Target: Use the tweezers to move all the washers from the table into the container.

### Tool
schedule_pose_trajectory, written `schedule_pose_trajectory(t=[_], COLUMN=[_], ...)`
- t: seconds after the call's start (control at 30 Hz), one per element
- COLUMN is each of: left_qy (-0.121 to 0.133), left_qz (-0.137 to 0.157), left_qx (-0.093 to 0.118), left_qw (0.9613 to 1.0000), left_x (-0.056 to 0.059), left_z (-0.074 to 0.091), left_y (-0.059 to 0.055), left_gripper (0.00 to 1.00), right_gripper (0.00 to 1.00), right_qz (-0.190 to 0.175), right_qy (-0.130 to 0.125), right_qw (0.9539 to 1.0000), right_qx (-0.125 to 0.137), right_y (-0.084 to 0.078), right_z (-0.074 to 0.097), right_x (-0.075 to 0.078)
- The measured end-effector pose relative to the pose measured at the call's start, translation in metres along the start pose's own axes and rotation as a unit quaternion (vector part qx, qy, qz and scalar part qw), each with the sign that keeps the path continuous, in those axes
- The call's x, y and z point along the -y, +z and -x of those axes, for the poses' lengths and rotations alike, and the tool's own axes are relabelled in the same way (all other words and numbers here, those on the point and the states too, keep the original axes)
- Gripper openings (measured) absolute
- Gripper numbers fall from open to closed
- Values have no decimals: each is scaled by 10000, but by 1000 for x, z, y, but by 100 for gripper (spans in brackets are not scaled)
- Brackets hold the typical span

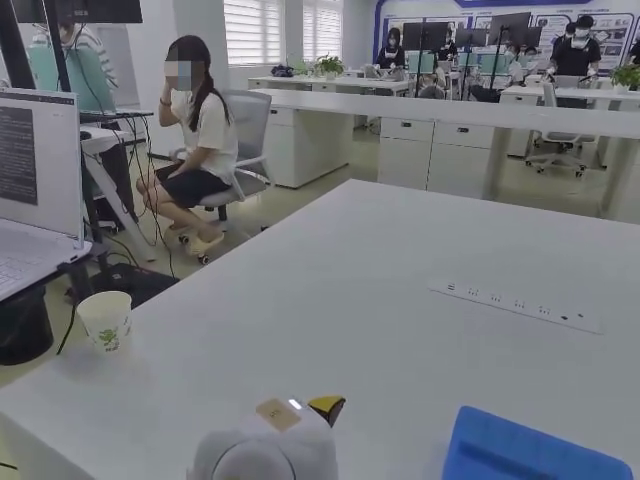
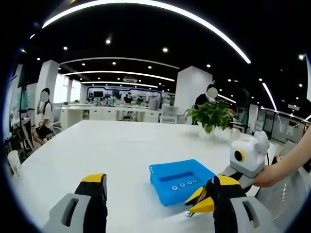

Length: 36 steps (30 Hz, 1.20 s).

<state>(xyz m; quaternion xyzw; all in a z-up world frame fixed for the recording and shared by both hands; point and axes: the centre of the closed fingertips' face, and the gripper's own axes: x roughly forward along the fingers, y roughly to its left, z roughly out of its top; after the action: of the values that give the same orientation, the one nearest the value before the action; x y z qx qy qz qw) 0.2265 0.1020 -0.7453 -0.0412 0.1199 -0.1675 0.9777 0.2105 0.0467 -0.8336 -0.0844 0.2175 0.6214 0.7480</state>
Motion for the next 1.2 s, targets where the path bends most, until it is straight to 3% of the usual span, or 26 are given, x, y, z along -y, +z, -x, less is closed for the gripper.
schedule_pose_trajectory(t=[0.17,0.2,0.27,0.3,0.33,0.53,0.67,0.83,1.03,1.2], left_qy=[10,15,35,50,60,38,-30,-142,-112,13], left_qz=[11,14,25,23,24,15,40,-38,108,14], left_qx=[5,14,31,41,44,58,299,336,536,500], left_qw=[10000,10000,10000,10000,10000,10000,9995,9993,9984,9987], left_x=[-1,-1,-2,-2,-3,-3,0,6,3,0], left_z=[0,0,1,1,1,1,2,2,5,5], left_y=[0,1,1,2,2,2,11,13,20,19], left_gripper=[92,92,92,92,92,91,92,94,95,94], right_gripper=[4,3,2,2,2,2,2,2,2,3], right_qz=[260,638,356,357,362,-401,-346,-505,-567,-504], right_qy=[-11,-326,-266,-407,-372,-434,-573,-529,-368,-439], right_qw=[9996,9968,9984,9981,9983,9982,9977,9970,9958,9946], right_qx=[-136,-341,-355,-293,-261,-67,-90,252,613,800], right_y=[-2,-4,-6,-5,-6,-3,-4,17,42,63], right_z=[2,6,6,6,5,7,12,23,31,31], right_x=[1,10,3,5,2,13,22,23,22,34])
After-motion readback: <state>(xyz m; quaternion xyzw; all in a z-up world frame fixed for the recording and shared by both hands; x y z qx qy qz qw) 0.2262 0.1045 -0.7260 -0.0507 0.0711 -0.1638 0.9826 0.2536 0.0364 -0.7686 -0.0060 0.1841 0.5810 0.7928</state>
